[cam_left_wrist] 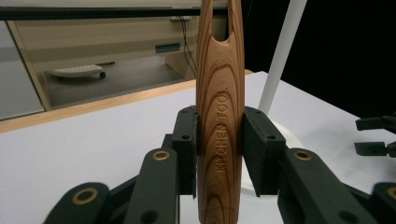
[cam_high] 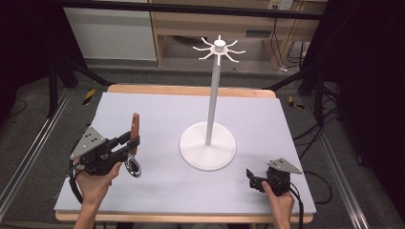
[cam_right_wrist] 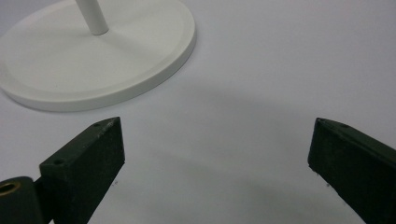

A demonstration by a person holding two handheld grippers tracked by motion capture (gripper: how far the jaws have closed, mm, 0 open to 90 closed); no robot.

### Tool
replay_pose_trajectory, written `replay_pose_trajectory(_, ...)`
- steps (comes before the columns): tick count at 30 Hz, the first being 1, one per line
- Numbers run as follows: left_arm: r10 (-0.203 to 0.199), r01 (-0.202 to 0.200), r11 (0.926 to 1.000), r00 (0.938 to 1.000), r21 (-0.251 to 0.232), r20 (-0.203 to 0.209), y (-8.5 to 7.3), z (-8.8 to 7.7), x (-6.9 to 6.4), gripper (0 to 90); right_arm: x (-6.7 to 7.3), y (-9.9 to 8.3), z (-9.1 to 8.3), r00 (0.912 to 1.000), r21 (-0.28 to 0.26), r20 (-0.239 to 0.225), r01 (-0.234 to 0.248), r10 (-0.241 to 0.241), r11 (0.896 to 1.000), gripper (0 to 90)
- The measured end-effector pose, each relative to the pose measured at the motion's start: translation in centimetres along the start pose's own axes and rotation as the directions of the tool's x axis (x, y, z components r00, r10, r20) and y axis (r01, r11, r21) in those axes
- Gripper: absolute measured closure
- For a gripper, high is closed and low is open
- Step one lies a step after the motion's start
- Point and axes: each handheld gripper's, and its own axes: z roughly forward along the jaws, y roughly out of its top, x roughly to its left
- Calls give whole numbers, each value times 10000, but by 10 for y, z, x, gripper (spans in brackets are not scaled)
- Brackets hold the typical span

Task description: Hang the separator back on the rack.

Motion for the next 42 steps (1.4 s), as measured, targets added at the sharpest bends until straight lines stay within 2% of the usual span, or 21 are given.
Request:
replay_pose_trajectory(1, 30, -30, 10000, 10000, -42, -3, 2, -1, 0, 674, -1, 0, 1, 9999, -37, 53, 124, -124, 9999, 43)
replay_pose_trajectory(6, 115, -113, 9989, 9999, -453, 54, 13, -4, -3, 674, -1, 0, 1, 9999, -59, 67, 125, -125, 9999, 43)
replay_pose_trajectory(15, 226, -211, 9978, 9995, -623, 228, 29, 7, -8, 674, -2, -1, 1, 9999, -71, 89, 120, -119, 9999, 43)
replay_pose_trajectory(23, 252, -207, 9941, 9988, -1066, 409, 48, 9, -12, 674, -2, -1, 1, 9998, -57, 114, 132, -131, 9999, 43)
replay_pose_trajectory(42, 787, -668, 9884, 9934, -1363, 838, 89, 21, -34, 674, -1, 0, 1, 10000, -62, 72, 63, -63, 10000, 43)
